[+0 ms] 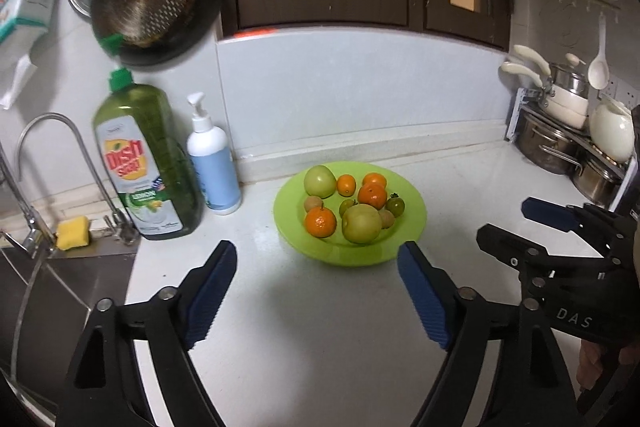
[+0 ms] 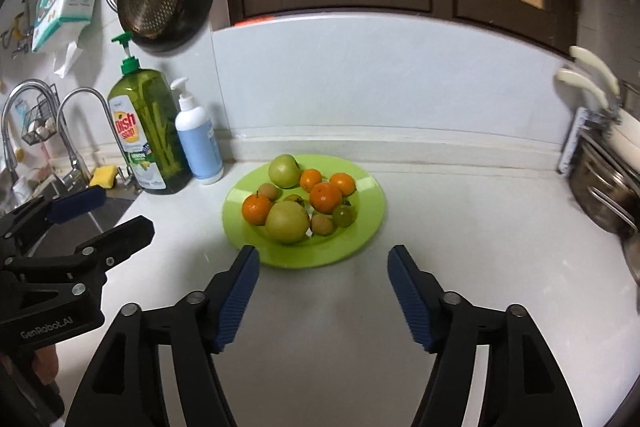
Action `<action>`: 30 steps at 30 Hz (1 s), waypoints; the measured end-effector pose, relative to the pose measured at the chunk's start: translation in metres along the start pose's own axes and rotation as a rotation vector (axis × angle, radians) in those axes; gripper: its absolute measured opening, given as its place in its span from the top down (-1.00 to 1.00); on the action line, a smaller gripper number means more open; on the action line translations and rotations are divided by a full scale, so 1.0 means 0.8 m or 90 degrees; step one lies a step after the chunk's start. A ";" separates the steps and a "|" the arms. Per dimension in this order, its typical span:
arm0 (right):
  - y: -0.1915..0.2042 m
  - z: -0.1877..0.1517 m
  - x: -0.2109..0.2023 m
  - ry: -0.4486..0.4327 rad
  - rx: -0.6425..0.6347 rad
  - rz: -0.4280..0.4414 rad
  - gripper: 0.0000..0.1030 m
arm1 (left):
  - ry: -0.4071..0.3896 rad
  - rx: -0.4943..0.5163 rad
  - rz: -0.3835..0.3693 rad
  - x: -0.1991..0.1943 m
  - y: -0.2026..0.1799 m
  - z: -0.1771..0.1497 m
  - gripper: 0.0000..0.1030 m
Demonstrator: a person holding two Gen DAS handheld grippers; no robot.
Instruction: Organize fruits
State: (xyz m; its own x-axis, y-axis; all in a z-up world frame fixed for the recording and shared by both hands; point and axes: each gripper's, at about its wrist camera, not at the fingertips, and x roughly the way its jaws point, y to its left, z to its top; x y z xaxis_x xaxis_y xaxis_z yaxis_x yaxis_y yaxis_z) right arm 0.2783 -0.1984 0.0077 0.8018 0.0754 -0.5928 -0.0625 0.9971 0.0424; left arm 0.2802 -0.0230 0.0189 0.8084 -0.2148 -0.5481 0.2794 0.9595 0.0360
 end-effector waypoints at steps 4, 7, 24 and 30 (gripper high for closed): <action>0.010 -0.020 -0.030 -0.015 0.020 -0.019 -0.45 | -0.015 0.025 -0.006 -0.029 -0.002 -0.014 -0.83; 0.016 -0.034 -0.053 -0.023 0.032 -0.028 -0.51 | -0.027 0.030 -0.001 -0.053 -0.004 -0.025 -0.89; 0.011 -0.097 -0.203 -0.077 0.015 -0.041 -0.66 | -0.083 -0.031 0.057 -0.190 -0.048 -0.077 -1.00; 0.008 -0.120 -0.248 -0.088 0.013 -0.045 -0.68 | -0.092 -0.021 0.066 -0.233 -0.068 -0.100 -1.00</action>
State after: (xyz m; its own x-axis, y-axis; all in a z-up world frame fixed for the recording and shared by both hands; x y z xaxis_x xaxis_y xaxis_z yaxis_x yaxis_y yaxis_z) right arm 0.0614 -0.2075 0.0483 0.8781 0.0026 -0.4784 0.0089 0.9997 0.0218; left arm 0.0725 -0.0204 0.0523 0.8986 -0.1361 -0.4171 0.1756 0.9828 0.0576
